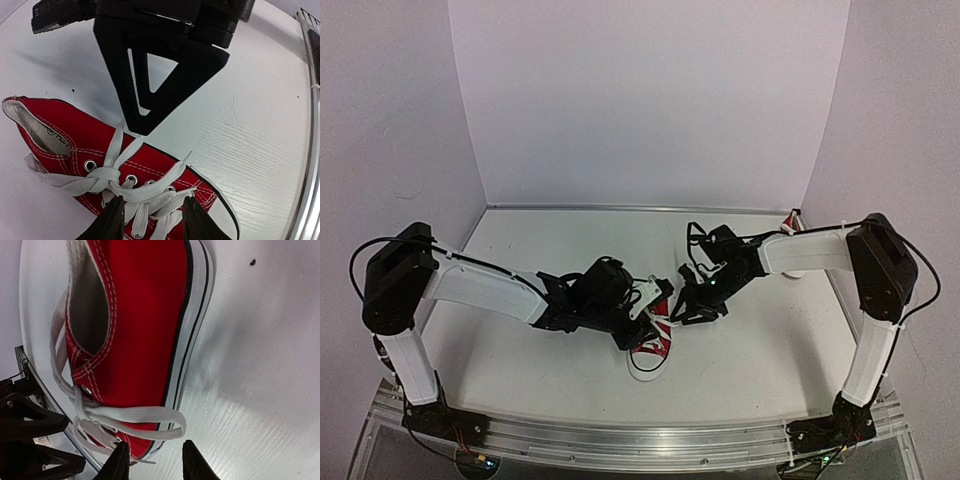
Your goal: Tie the shoes
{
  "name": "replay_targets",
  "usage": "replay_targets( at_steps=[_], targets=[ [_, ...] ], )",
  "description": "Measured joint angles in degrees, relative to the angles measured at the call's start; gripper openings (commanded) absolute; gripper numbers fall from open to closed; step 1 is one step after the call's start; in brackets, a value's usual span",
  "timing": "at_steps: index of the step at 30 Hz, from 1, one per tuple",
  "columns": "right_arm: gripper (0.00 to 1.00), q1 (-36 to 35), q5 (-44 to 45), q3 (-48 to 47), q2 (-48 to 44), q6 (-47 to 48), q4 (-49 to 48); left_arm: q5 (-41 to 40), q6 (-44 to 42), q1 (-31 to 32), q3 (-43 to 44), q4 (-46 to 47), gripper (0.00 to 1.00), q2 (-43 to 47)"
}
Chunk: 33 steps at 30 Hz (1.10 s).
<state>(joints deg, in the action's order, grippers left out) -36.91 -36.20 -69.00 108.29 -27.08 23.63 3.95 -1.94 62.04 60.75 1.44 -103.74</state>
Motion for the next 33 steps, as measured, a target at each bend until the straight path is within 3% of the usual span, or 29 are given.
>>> replay_targets(
  at_steps=[11, 19, 24, 31, 33],
  targets=[
    [0.36, 0.00, 1.28, -2.39, 3.38, 0.73, 0.40, -8.24, -2.07, 1.64, 4.75, -5.77, 0.46, -4.38],
    [0.35, 0.00, 1.21, -2.92, 3.43, 1.37, 0.51, -11.82, -0.91, 1.66, 5.63, -6.75, 0.21, -4.46],
    [0.34, 0.00, 1.10, -2.94, 3.52, 1.52, 0.51, -12.37, -1.05, 1.66, 5.66, -8.00, 0.16, -4.27],
    [0.34, 0.00, 0.80, -2.94, 3.58, 1.69, 0.54, -12.06, -1.27, 1.66, 4.76, -9.85, 0.20, -1.58],
    [0.34, 0.00, 0.77, -2.94, 3.58, 1.79, 0.54, -11.71, -1.27, 1.66, 4.08, -10.30, 0.16, -0.52]
  ],
)
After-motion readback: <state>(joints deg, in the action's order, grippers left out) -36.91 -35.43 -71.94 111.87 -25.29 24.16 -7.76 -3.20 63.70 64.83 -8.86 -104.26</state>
